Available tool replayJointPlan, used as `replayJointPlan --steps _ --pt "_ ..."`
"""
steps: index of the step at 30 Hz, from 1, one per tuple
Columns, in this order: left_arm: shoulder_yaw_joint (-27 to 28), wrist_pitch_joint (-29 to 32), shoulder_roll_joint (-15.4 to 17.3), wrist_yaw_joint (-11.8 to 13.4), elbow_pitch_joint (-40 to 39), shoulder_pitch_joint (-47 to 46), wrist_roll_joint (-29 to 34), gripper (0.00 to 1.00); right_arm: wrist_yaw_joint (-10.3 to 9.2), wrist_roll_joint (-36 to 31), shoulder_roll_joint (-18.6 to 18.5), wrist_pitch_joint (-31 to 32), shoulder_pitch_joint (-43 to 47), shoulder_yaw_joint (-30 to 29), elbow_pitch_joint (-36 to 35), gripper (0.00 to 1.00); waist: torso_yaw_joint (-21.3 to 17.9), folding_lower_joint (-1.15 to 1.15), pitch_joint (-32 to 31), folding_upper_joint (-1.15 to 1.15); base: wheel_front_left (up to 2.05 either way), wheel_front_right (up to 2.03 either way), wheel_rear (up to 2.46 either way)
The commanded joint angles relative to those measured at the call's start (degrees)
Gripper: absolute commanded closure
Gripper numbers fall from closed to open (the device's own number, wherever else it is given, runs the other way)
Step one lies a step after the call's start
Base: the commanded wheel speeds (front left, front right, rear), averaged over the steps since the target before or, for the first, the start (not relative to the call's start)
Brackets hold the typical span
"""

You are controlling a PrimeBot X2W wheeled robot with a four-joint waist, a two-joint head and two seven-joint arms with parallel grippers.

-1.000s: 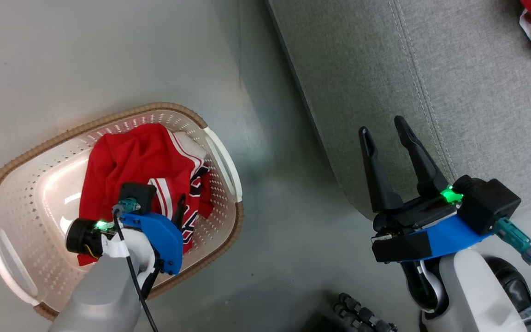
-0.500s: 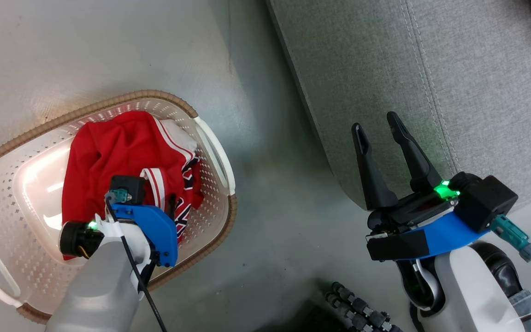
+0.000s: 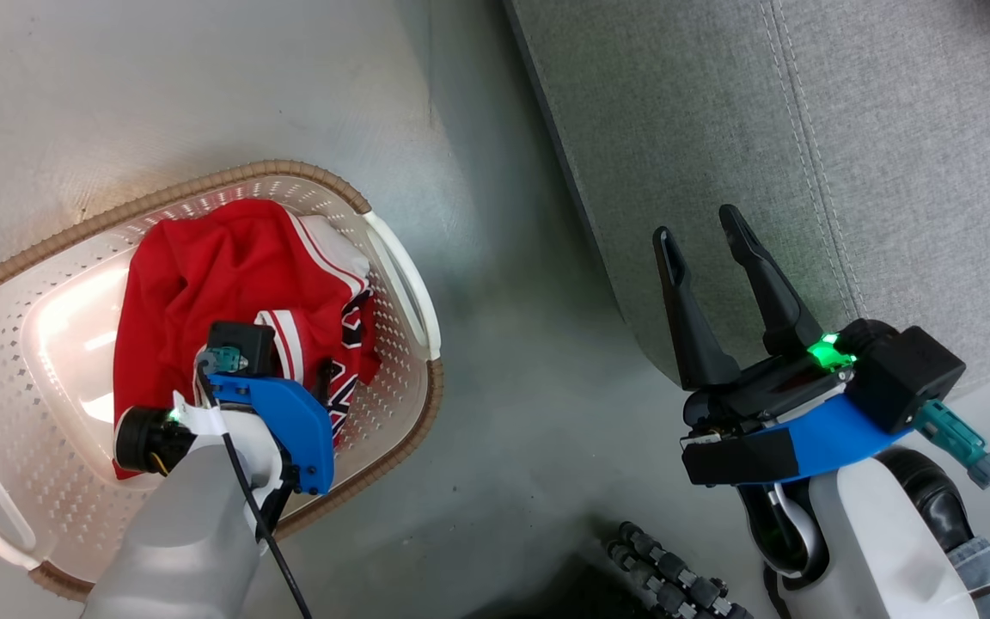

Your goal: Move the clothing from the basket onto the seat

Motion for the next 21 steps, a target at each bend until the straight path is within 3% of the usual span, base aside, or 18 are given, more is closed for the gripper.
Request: replayJointPlan --steps 1,2,3,21 --pt "-0.43 -0.06 -0.01 -0.32 0.44 -0.94 -0.14 0.51 0.01 -0.10 0.13 -0.32 -0.88 -0.06 -0.27 0.00 0.04 0.00 0.00 0.00 0.00 0.00 0.00" --pt "-0.68 0.15 -0.16 -0.41 0.71 -1.07 -0.34 0.71 0.01 -0.20 0.13 -0.32 -0.88 -0.06 -0.28 0.00 0.07 0.00 0.02 0.00 0.00 0.00 0.00" --pt "-0.90 0.16 -0.21 -0.43 0.90 -1.22 -0.42 1.00 0.01 -0.28 0.13 -0.32 -0.86 -0.08 -0.29 0.00 0.10 0.00 0.04 0.00 0.00 0.00 0.00" --pt "-5.22 -1.62 -0.07 -0.65 1.84 -2.00 -3.73 1.00 0.01 -0.62 0.13 -0.32 -1.54 0.19 0.47 0.00 0.69 0.00 -0.88 0.00 0.00 0.00 0.00"
